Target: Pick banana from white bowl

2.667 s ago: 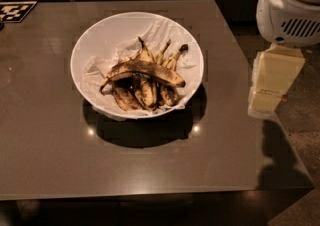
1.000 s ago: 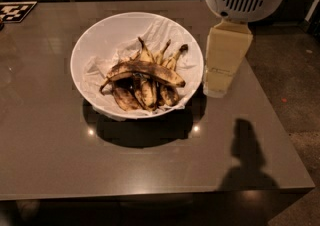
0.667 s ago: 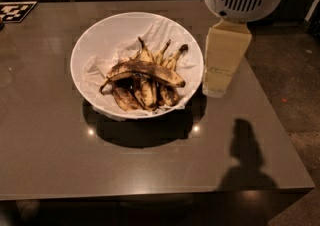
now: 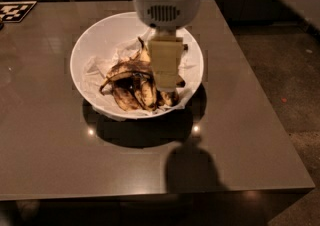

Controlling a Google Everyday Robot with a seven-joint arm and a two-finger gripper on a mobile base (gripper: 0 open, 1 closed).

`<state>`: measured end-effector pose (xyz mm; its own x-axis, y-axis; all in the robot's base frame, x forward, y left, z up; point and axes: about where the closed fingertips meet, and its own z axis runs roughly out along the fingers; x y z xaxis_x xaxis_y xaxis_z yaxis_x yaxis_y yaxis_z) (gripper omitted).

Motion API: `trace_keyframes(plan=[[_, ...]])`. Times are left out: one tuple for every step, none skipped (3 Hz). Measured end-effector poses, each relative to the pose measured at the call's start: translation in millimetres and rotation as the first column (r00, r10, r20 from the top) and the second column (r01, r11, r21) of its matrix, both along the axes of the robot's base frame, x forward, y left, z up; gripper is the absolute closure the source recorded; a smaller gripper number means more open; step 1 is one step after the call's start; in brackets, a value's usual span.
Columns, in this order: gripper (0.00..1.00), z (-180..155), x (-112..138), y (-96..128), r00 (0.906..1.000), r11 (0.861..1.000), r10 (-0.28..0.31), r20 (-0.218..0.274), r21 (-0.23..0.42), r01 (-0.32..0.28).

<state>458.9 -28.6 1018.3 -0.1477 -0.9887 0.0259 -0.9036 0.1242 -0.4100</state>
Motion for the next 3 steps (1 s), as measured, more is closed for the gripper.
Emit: trace_keyframes(plan=[[0.21, -18.7, 16.1, 29.0, 0.9976, 0.998, 0.055, -0.042, -0.010, -0.055], [0.23, -32.8, 26.3, 48.7, 0.9929, 0.995, 0.093, -0.074, -0.012, -0.094], [0.30, -54.1, 35.8, 63.5, 0.9864, 0.993, 0.116, -0.117, -0.024, -0.120]])
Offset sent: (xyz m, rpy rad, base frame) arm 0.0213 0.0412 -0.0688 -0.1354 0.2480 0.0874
